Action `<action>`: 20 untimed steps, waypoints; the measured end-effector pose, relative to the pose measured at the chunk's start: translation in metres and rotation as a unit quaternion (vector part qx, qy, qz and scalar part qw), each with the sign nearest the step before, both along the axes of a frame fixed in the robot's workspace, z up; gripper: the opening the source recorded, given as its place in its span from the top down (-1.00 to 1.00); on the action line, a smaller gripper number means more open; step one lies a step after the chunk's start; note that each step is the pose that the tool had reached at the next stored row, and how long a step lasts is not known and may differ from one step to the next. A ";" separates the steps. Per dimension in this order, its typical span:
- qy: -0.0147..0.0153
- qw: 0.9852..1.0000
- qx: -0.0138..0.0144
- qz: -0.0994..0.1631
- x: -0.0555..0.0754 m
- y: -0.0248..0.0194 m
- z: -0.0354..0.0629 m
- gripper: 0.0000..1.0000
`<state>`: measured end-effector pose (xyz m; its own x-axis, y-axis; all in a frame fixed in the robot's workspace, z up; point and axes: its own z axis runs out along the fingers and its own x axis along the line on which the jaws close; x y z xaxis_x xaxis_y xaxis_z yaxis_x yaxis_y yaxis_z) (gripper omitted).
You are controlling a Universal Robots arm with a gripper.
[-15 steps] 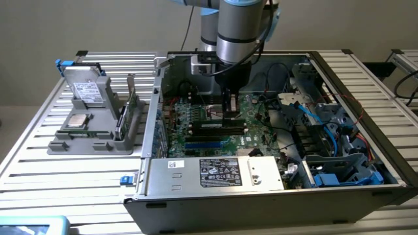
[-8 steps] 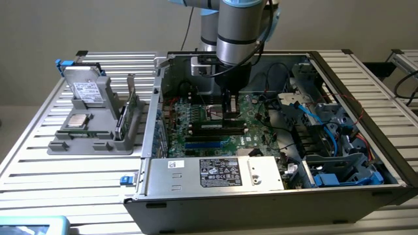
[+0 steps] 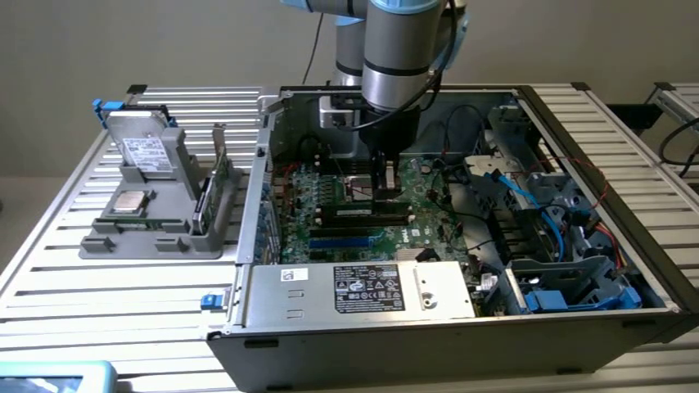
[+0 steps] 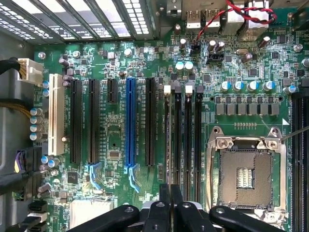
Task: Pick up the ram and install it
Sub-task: 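Insert the ram into the slot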
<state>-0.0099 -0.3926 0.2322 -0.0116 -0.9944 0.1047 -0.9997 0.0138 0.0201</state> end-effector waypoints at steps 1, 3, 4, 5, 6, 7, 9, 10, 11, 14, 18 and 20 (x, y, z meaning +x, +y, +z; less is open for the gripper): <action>0.000 1.000 0.000 0.000 0.000 0.0000 -0.0003 0.75; 0.000 1.000 0.000 0.000 0.000 0.0000 -0.0006 0.75; 0.000 1.000 0.000 0.000 0.000 0.0000 -0.0006 0.75; 0.000 1.000 0.000 0.000 0.000 -0.0001 -0.0007 0.75; 0.000 1.000 0.000 0.000 0.000 -0.0002 -0.0009 0.75; 0.000 1.000 0.000 0.000 0.000 -0.0005 -0.0009 0.75; 0.000 1.000 0.000 0.000 0.000 -0.0012 -0.0009 0.75; 0.000 1.000 0.000 0.000 0.000 -0.0012 -0.0009 0.75; 0.000 1.000 0.000 0.000 0.000 -0.0012 -0.0010 0.75; 0.000 1.000 0.000 0.000 0.000 -0.0012 -0.0016 0.75; 0.000 1.000 0.000 0.000 0.000 -0.0012 -0.0031 0.75; 0.000 1.000 0.000 0.000 0.000 -0.0012 -0.0034 0.75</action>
<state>-0.0099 -0.3939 0.2288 -0.0115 -0.9944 0.1049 -0.9997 0.0137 0.0201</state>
